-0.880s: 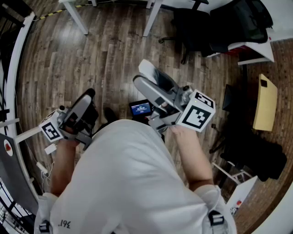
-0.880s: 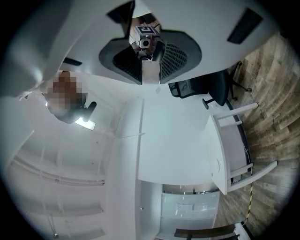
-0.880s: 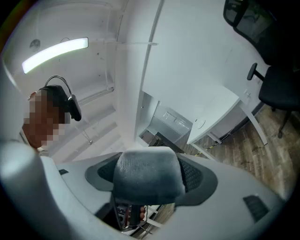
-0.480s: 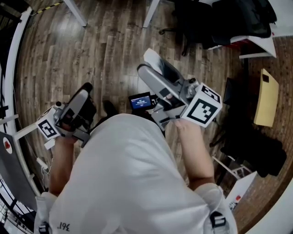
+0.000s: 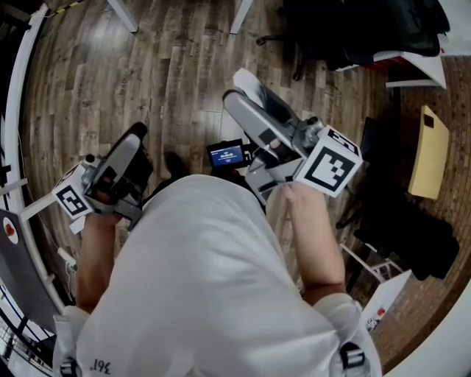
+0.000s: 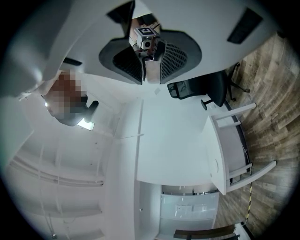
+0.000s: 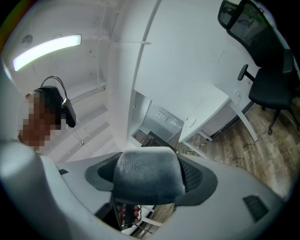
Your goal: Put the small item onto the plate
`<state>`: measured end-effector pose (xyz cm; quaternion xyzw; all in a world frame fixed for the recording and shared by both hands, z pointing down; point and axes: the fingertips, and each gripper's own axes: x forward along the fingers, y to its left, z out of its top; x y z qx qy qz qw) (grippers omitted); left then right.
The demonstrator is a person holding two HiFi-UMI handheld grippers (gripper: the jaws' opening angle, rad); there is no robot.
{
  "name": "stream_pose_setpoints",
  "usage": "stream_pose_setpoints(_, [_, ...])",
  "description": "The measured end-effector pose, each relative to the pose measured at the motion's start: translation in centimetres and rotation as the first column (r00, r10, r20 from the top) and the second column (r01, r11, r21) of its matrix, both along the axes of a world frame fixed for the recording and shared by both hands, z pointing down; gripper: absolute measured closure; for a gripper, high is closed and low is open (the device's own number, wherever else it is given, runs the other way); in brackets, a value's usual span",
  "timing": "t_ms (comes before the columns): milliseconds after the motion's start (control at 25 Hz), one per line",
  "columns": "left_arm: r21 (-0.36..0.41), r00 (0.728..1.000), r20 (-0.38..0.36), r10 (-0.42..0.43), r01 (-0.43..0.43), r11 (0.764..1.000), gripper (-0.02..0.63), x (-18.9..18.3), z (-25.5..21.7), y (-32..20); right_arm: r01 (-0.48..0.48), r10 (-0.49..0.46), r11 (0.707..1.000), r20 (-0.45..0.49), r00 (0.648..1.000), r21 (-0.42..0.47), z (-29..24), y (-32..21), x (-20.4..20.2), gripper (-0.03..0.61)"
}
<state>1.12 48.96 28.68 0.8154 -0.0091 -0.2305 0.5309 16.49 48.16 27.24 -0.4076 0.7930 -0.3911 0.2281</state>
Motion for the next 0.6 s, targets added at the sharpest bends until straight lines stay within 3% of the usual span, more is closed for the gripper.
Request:
stream_pose_setpoints(320, [-0.004, 1.0, 0.009, 0.011, -0.011, 1.0, 0.497, -0.7, 0.2, -0.6, -0.008, 0.007, 0.999, -0.006, 1.0, -0.035, 0.6, -0.4, -1.1, 0.239])
stream_pose_setpoints(520, [-0.004, 1.0, -0.011, 0.023, -0.023, 1.0, 0.497, -6.1, 0.6, -2.0, -0.025, 0.024, 0.999, -0.027, 0.999, -0.043, 0.9, -1.6, -6.4, 0.239])
stream_pose_setpoints(600, [-0.003, 0.999, -0.008, 0.031, -0.031, 1.0, 0.497, -6.6, 0.5, -2.3, -0.037, 0.036, 0.998, -0.026, 0.999, -0.048, 0.7, -1.7, -6.7, 0.239])
